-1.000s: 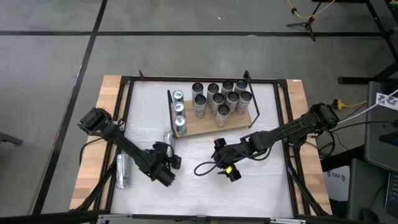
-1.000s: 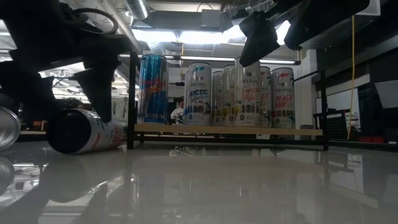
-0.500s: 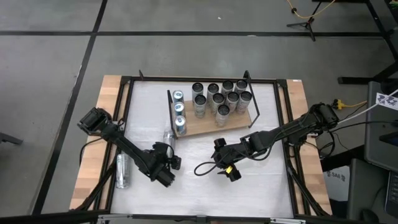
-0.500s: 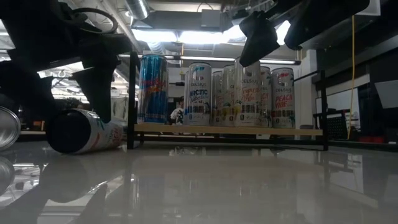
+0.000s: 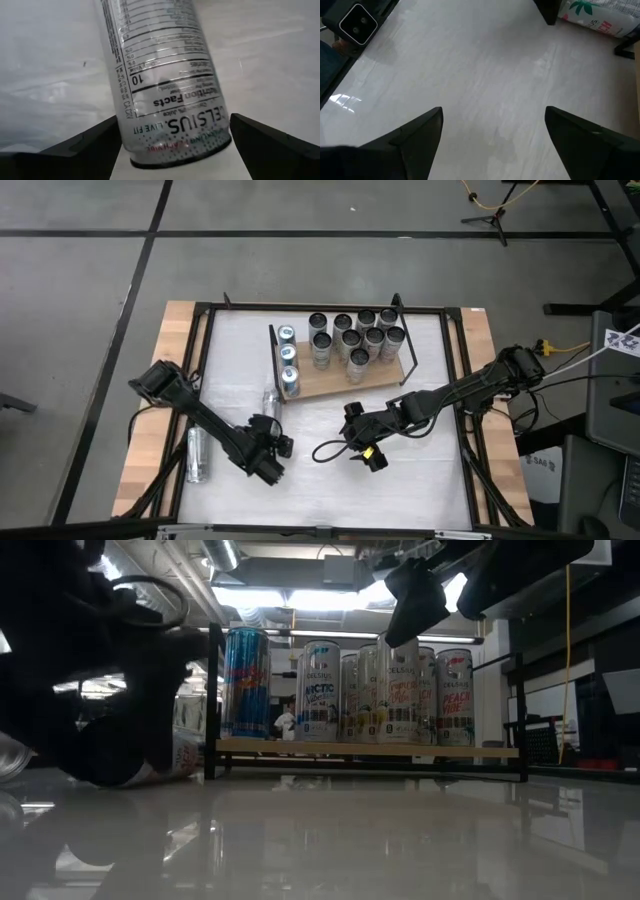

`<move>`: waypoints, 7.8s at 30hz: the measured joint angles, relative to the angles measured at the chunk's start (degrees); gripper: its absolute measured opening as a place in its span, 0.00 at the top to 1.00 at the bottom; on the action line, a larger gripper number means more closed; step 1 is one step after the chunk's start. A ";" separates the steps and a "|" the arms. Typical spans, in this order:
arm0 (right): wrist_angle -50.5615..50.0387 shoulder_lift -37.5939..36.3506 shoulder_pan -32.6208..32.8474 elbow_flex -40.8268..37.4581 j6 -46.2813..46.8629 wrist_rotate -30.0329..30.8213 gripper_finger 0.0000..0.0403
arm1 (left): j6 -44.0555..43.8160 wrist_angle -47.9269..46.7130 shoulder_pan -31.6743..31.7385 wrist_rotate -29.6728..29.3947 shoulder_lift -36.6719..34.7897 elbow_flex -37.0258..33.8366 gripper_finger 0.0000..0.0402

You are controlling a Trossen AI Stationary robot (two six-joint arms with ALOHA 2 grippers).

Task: Place canned beverage on shelf
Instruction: Put the white-pink soda can on the shelf aligned with the other white-pink soda can

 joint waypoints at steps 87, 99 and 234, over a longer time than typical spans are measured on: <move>11.47 3.30 0.00 -0.04 -0.13 -0.13 0.15 | 24.34 -0.60 9.60 76.88 -17.51 -0.07 0.38; 11.64 3.28 0.01 0.00 -0.13 -0.15 0.15 | 32.42 -0.69 10.22 82.55 -14.68 -0.07 0.35; 12.04 3.21 0.00 0.00 18.71 6.29 0.15 | 68.06 2.56 -23.15 -0.15 -25.33 -0.07 0.27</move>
